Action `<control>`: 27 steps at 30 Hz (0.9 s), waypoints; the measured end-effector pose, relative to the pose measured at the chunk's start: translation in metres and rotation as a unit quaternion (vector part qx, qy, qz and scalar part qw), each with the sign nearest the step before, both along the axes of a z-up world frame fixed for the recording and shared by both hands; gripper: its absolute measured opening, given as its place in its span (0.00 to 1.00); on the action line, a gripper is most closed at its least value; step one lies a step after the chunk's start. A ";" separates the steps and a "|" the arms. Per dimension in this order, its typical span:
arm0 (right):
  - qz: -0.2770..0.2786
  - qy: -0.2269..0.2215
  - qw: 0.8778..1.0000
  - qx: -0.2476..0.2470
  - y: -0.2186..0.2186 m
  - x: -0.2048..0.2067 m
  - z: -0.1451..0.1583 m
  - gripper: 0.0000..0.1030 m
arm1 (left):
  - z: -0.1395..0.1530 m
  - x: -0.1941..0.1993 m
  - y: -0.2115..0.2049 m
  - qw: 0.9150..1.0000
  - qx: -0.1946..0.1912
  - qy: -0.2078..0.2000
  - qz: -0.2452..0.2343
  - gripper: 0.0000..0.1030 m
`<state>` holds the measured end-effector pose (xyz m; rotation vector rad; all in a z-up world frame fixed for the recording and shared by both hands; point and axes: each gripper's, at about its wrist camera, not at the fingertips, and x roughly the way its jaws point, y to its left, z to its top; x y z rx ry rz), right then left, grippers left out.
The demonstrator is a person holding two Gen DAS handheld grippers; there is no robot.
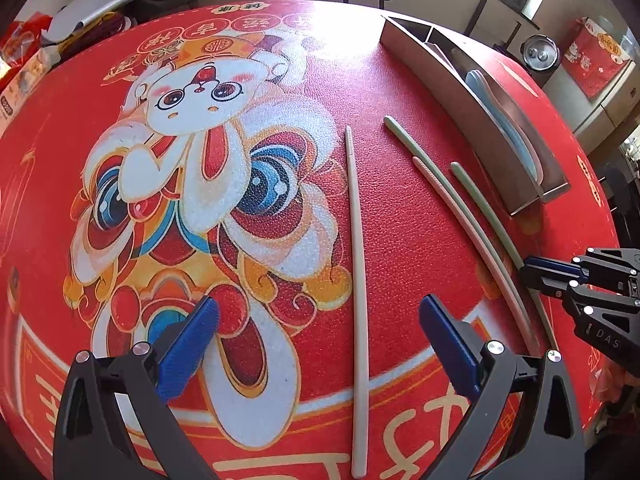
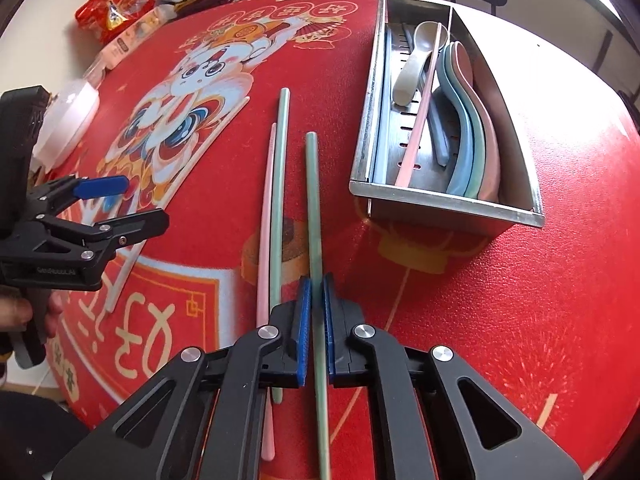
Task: Organize utensils
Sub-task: 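Grasp the cream chopstick with the left gripper while the right gripper grasps a green chopstick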
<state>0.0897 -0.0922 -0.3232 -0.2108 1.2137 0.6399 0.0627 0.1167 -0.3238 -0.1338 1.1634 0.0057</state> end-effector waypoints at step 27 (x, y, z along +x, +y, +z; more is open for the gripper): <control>-0.022 0.019 0.999 0.021 -0.019 -0.007 -0.001 0.06 | -0.005 -0.005 -0.012 0.998 0.051 -0.002 -0.034 0.94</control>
